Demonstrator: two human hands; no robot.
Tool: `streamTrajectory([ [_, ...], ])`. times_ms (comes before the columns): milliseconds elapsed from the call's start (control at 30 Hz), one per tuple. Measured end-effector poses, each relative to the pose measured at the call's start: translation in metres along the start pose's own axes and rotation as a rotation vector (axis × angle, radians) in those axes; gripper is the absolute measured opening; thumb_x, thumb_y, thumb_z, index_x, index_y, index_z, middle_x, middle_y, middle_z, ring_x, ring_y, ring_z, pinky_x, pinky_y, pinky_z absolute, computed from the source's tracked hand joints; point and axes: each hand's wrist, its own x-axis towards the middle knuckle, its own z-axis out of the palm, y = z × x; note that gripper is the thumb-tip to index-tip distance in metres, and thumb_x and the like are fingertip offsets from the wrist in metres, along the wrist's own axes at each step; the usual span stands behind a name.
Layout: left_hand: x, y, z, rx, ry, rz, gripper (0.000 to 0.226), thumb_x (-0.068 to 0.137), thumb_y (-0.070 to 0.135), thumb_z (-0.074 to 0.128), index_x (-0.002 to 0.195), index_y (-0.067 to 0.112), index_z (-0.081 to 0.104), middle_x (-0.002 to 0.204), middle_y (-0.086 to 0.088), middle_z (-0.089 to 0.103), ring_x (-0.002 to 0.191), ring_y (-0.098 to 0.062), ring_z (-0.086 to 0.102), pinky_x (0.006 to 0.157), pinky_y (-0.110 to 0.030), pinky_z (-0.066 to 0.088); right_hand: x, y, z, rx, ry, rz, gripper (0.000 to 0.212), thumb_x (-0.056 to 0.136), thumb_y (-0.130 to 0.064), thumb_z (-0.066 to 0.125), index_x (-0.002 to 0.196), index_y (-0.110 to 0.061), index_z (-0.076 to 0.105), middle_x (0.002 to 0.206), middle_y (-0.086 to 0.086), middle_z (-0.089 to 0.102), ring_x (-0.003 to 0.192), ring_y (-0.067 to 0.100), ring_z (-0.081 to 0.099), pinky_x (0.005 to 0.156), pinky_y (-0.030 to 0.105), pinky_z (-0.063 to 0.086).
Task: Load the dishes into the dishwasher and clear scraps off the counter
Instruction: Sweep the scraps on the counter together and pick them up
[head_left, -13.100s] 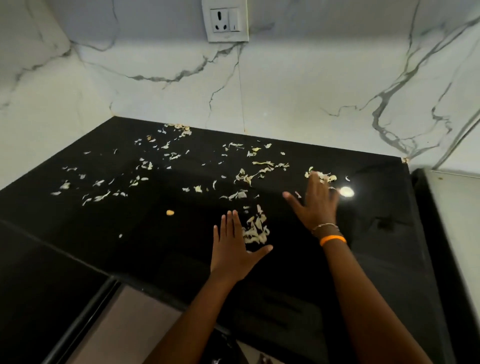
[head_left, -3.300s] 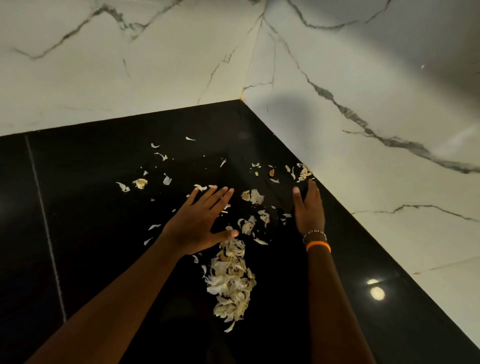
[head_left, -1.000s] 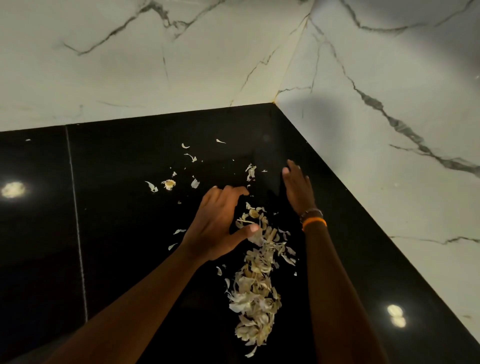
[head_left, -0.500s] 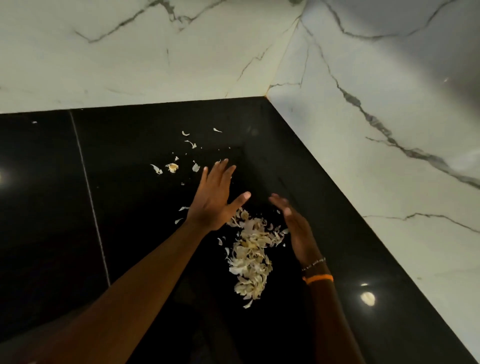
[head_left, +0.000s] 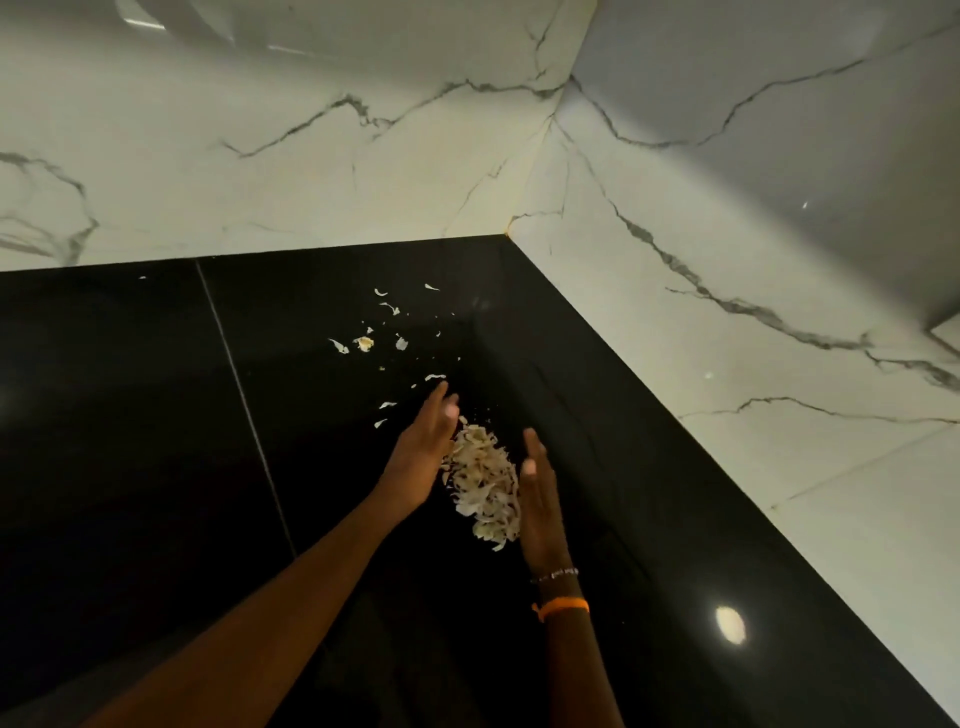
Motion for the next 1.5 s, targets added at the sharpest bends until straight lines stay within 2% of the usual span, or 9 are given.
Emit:
streamTrajectory([
  [67,-0.006,-0.003,-0.016,0.089,0.076,0.076,0.047,0.095,0.022,0.049,0.140,0.022,0.037,0.140,0.005,0.047,0.128,-0.008,0.044,0.106,-0.028,0.036,-0.017,0.013,-0.005,-0.277,0.050,-0.020,0.070,0.090,-0.057,0.039,0.145,-0.024,0.012,0.155,-0.007,0.011,0.146,0.013,0.005,0.120,0.035,0.002],
  [200,-0.019,-0.009,-0.048,0.168,0.198,0.115,0.038,0.086,-0.003,0.057,0.121,0.012,0.056,0.121,-0.002,0.062,0.102,-0.007,0.063,0.093,-0.027,0.051,-0.049,0.022,0.015,-0.732,0.023,0.018,0.124,0.056,-0.095,0.006,0.147,-0.012,-0.011,0.153,-0.002,-0.015,0.143,0.012,-0.011,0.116,0.028,-0.006],
  [500,-0.048,-0.015,-0.105,0.264,0.428,0.147,0.030,0.086,0.010,0.062,0.114,0.018,0.055,0.084,-0.001,0.060,0.071,-0.013,0.060,0.068,-0.025,0.053,0.020,-0.013,0.071,-0.793,0.093,0.115,0.079,0.094,-0.052,0.030,0.147,-0.008,-0.008,0.157,0.012,-0.005,0.145,0.027,-0.006,0.118,0.044,-0.005],
  [700,-0.048,-0.020,-0.146,0.277,0.559,0.178,0.024,0.092,0.008,0.051,0.114,0.016,0.055,0.081,0.002,0.057,0.069,-0.015,0.059,0.061,-0.023,0.050,-0.010,-0.048,0.155,-1.000,-0.038,-0.389,0.073,0.089,-0.054,0.015,0.144,-0.007,0.027,0.152,0.014,0.024,0.143,0.031,0.016,0.113,0.053,0.001],
  [767,-0.046,-0.023,-0.153,0.344,0.555,0.178,0.025,0.091,0.007,0.052,0.114,0.017,0.055,0.080,0.004,0.057,0.067,-0.011,0.057,0.059,-0.020,0.046,-0.011,-0.053,0.175,-1.024,-0.158,-0.396,0.083,0.088,-0.061,-0.002,0.146,-0.007,0.021,0.155,0.015,0.017,0.145,0.030,0.008,0.113,0.049,-0.014],
  [900,-0.040,-0.026,-0.160,0.495,0.492,0.195,0.030,0.088,0.009,0.057,0.115,0.021,0.054,0.090,0.007,0.057,0.082,-0.006,0.056,0.077,-0.022,0.047,0.014,-0.049,0.166,-1.161,-0.221,-0.391,0.103,0.070,-0.065,-0.029,0.148,-0.009,0.007,0.157,0.010,0.007,0.146,0.025,-0.002,0.105,0.047,-0.024],
  [1100,-0.023,-0.032,-0.167,0.671,0.286,0.095,0.052,0.091,0.024,0.054,0.139,0.021,0.035,0.143,-0.001,0.040,0.137,-0.016,0.031,0.114,-0.038,0.027,0.041,-0.029,0.113,-1.263,-0.095,-0.205,0.120,0.057,-0.065,-0.046,0.148,-0.009,0.009,0.157,0.009,0.006,0.146,0.024,-0.003,0.099,0.045,-0.036],
  [1300,-0.014,-0.028,-0.164,0.252,0.397,0.130,0.052,0.098,0.032,0.038,0.146,0.030,0.020,0.152,0.008,0.028,0.140,-0.010,0.024,0.112,-0.034,0.024,0.066,-0.052,0.144,-1.313,-0.026,-0.339,0.079,0.090,-0.056,-0.001,0.140,-0.007,0.037,0.149,0.012,0.035,0.141,0.028,0.026,0.111,0.058,-0.007],
  [1500,-0.015,-0.029,-0.164,0.286,0.386,0.173,0.058,0.097,0.033,0.040,0.148,0.029,0.013,0.154,0.008,0.022,0.140,-0.009,0.023,0.110,-0.028,0.025,0.136,-0.085,0.211,-1.334,-0.225,-0.502,0.060,0.097,-0.049,0.013,0.149,-0.019,0.004,0.158,0.005,0.001,0.145,0.028,-0.007,0.108,0.057,-0.017],
])
